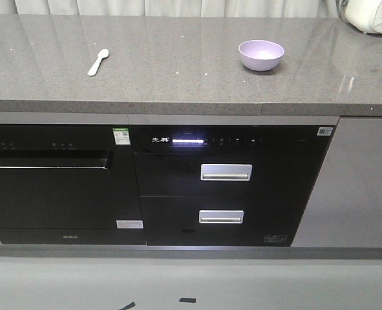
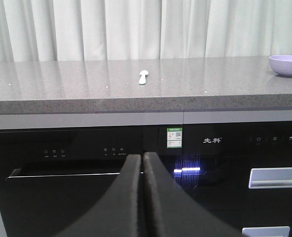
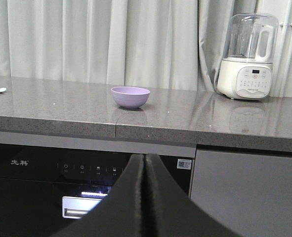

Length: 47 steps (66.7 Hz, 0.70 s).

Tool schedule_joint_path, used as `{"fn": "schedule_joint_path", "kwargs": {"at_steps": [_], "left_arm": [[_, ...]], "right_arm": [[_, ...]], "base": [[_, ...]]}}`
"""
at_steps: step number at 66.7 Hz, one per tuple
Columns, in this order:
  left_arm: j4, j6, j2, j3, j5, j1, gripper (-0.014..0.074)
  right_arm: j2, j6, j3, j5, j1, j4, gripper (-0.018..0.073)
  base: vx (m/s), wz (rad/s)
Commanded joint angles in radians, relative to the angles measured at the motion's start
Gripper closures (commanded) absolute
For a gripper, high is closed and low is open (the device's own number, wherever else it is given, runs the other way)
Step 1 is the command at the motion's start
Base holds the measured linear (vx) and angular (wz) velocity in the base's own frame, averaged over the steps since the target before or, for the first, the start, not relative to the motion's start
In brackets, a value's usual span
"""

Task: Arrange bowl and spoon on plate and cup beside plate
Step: 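Approach the counter edge, centering the spoon and bowl ahead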

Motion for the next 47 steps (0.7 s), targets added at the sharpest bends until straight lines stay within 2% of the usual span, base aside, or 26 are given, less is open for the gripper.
{"fn": "schedule_joint_path", "kwargs": {"at_steps": [1, 47], "left_arm": [[0.001, -0.01, 0.002, 0.031, -0.07, 0.0, 0.0603], [0.001, -0.01, 0.002, 0.031, -0.07, 0.0, 0.0603]], "right_arm": [[-0.013, -0.006, 0.017, -0.077, 0.002, -0.004, 0.0564], [-0.013, -0.006, 0.017, -0.077, 0.002, -0.004, 0.0564]], "base": [[0.06, -0.01], [0.07, -0.02]]}}
